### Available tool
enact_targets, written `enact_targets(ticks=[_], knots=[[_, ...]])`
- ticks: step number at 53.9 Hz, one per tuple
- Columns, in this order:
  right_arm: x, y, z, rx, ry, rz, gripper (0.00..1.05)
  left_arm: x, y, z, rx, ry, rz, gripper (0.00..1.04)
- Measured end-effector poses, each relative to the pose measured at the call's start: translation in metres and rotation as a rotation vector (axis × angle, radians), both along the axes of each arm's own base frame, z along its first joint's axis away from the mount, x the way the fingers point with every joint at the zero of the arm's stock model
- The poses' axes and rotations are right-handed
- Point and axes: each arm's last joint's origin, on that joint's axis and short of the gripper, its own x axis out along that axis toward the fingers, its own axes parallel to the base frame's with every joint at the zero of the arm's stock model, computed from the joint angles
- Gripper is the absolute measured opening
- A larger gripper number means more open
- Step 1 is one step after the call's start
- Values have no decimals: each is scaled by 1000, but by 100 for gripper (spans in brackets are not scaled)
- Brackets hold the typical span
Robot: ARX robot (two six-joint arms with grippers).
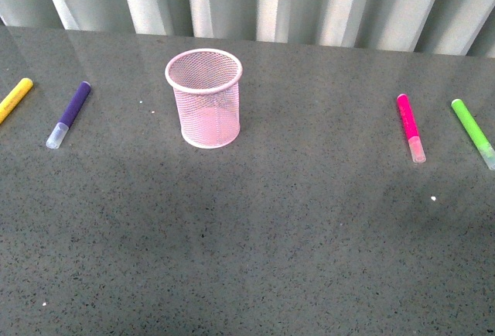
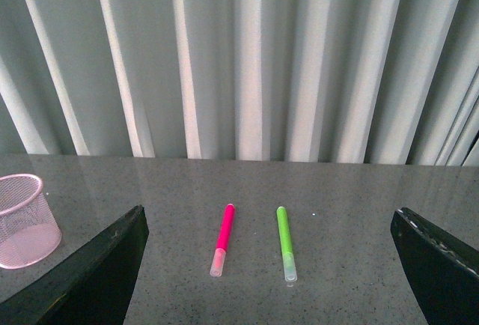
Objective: Insert purple and pink pens into pink cup
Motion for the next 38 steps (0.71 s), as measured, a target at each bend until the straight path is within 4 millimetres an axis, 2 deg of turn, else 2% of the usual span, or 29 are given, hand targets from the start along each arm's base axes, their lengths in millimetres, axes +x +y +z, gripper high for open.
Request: enact_targets(ticks=[38], knots=[[0,0,0,0,0,0,98,0,0,0,0,0,0,98]])
